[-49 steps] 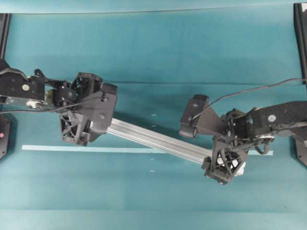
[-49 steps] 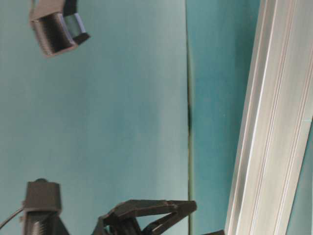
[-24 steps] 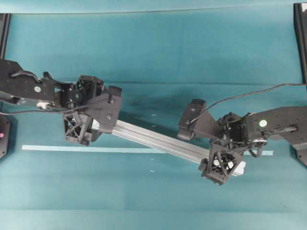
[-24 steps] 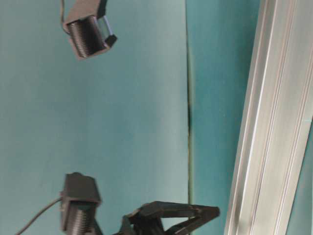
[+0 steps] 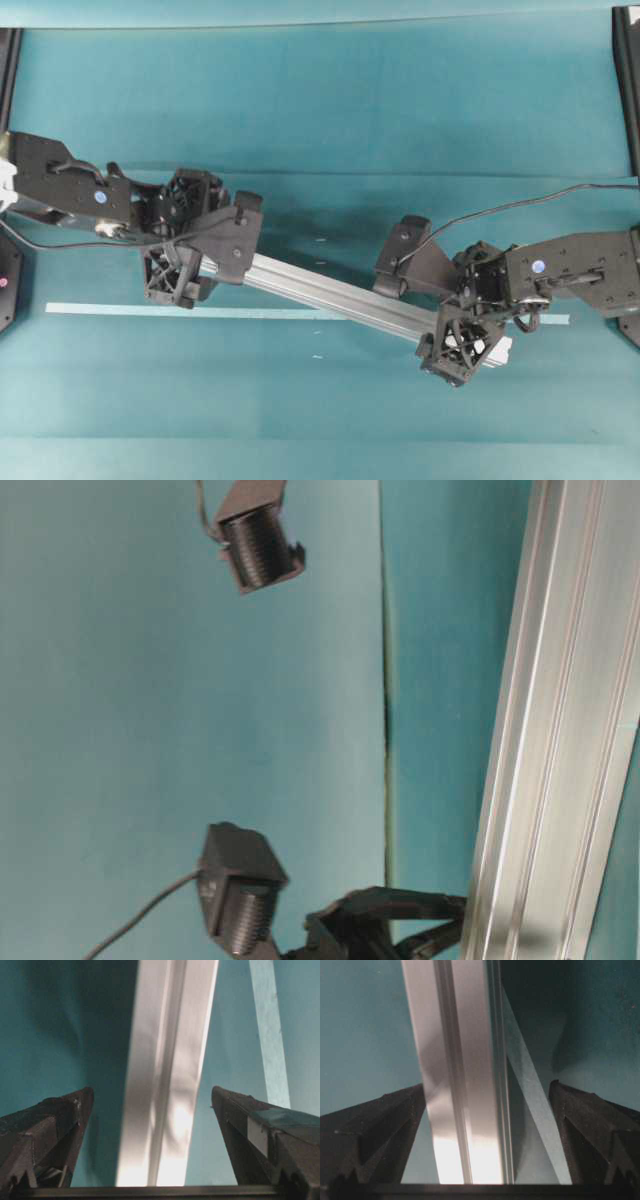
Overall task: Lift the metal rail with both hands.
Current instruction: 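Close both grippers around the rail near each end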
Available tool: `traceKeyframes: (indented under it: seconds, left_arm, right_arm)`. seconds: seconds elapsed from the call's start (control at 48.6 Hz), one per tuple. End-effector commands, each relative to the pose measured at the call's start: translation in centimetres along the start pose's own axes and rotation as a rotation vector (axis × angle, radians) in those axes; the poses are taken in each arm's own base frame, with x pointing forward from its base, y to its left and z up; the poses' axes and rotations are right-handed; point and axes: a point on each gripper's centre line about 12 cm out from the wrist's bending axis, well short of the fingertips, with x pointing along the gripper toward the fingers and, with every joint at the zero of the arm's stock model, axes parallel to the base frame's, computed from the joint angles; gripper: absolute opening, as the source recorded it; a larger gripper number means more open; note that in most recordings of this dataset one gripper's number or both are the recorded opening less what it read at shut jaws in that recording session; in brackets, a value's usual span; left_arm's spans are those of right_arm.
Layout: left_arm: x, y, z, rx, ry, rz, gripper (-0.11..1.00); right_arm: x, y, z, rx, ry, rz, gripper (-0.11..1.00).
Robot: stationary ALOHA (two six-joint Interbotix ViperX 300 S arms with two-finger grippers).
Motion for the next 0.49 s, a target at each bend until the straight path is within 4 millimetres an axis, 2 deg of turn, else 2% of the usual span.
traceKeyframes:
  seconds: [0.0,0.473]
  left_arm:
    - [0.01,0.13,0.15,0.001,-0.008,0.005,0.98]
    - [0.29,0.1,0.08,0.0,-0.014,0.007,0.97]
  right_arm:
    - [0.37,0.04,-0.02,-0.003,-0.005,0.001,1.0]
    - [1.25,-0.3,-0.43,-0.001,0.001,-0.006,0.99]
